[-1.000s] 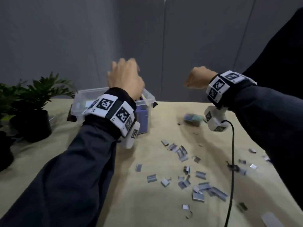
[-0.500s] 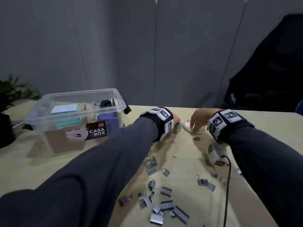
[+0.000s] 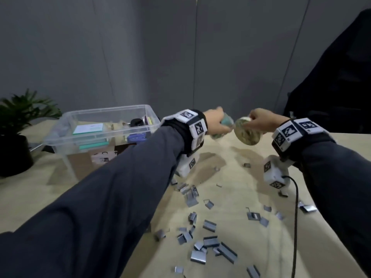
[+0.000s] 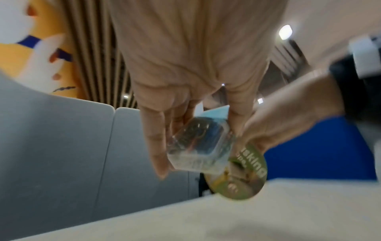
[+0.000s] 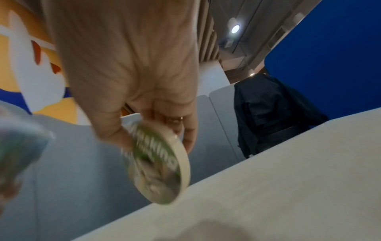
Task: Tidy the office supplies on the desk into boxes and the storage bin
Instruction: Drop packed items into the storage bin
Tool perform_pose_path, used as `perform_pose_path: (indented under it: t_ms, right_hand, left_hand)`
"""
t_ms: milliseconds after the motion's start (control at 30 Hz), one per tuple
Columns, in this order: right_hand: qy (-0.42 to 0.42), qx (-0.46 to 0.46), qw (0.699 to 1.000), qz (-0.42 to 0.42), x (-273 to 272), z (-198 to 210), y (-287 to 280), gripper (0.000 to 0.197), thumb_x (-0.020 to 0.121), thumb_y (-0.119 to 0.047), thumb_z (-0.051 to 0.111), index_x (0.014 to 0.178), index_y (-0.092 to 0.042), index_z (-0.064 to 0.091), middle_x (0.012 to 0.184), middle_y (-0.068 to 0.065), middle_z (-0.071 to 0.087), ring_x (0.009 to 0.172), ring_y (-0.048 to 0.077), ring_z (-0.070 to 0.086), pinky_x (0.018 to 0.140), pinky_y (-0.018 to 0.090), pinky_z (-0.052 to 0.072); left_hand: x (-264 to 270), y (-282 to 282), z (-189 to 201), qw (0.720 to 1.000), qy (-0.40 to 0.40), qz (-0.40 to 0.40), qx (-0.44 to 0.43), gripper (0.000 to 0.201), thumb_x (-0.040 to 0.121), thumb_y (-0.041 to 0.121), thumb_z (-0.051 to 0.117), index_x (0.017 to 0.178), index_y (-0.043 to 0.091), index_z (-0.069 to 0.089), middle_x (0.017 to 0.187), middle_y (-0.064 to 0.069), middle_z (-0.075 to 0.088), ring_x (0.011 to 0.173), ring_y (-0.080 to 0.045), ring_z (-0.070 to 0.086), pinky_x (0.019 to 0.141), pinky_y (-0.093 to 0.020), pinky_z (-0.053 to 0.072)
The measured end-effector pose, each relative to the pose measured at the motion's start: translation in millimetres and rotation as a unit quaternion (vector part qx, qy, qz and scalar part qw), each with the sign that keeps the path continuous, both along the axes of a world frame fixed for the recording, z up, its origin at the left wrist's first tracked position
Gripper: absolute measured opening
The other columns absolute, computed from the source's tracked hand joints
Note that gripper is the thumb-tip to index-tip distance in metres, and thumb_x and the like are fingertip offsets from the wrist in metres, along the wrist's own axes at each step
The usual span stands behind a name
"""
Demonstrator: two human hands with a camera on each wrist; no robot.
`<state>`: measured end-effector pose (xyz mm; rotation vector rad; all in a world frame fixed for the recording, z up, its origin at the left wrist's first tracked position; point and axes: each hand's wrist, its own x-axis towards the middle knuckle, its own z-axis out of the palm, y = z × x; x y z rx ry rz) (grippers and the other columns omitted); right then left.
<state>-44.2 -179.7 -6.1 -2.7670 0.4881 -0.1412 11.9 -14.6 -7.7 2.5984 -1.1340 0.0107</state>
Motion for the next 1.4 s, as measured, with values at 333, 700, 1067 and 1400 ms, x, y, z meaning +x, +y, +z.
perform_pose_path:
  t_ms: [333,700,1067,1400]
  right_hand:
    - [-0.342,0.144,0.929,0.011,34,38,113,0.038,0.099,-0.019,0.054,0.128,0.003,0.041,0.132,0.022,0.053,0.119,0.036,0.053,0.085,0.030,0.040]
    - [-0.365,0.220,0.889,0.168,63,9,238,0.023,0.098,-0.016,0.053,0.114,-0.001,0.045,0.108,0.014,0.060,0.099,0.031,0.060,0.082,0.036,0.047]
    - [-0.285,0.198,0.923,0.164,79,-4,255,0.028,0.101,-0.016,0.044,0.123,0.001,0.039,0.120,0.022,0.057,0.106,0.038,0.058,0.087,0.044,0.047]
    - [-0.271,0.249,0.911,0.187,77,-5,251,0.028,0.099,-0.012,0.045,0.127,-0.012,0.039,0.104,0.010,0.059,0.081,0.022,0.059,0.078,0.034,0.047]
  left_hand:
    - [-4,151,87,0.885,0.221,0.116,-0.393,0.017,0.104,0.018,0.031,0.112,0.021,0.046,0.080,-0.009,0.042,0.065,-0.024,0.052,0.040,-0.022,0.046]
    - [19,233,36,0.831,0.357,0.309,-0.295,0.016,0.089,0.001,0.048,0.105,-0.003,0.046,0.098,-0.028,0.060,0.076,-0.031,0.065,0.064,-0.036,0.059]
    - [20,219,23,0.926,0.091,0.362,0.055,0.039,0.101,0.025,0.043,0.133,0.004,0.050,0.137,-0.013,0.052,0.120,-0.027,0.051,0.095,-0.029,0.039]
    - [26,219,19,0.934,0.072,0.342,0.070,0.037,0.100,0.013,0.044,0.133,-0.003,0.047,0.137,-0.017,0.051,0.126,-0.029,0.048,0.096,-0.030,0.039]
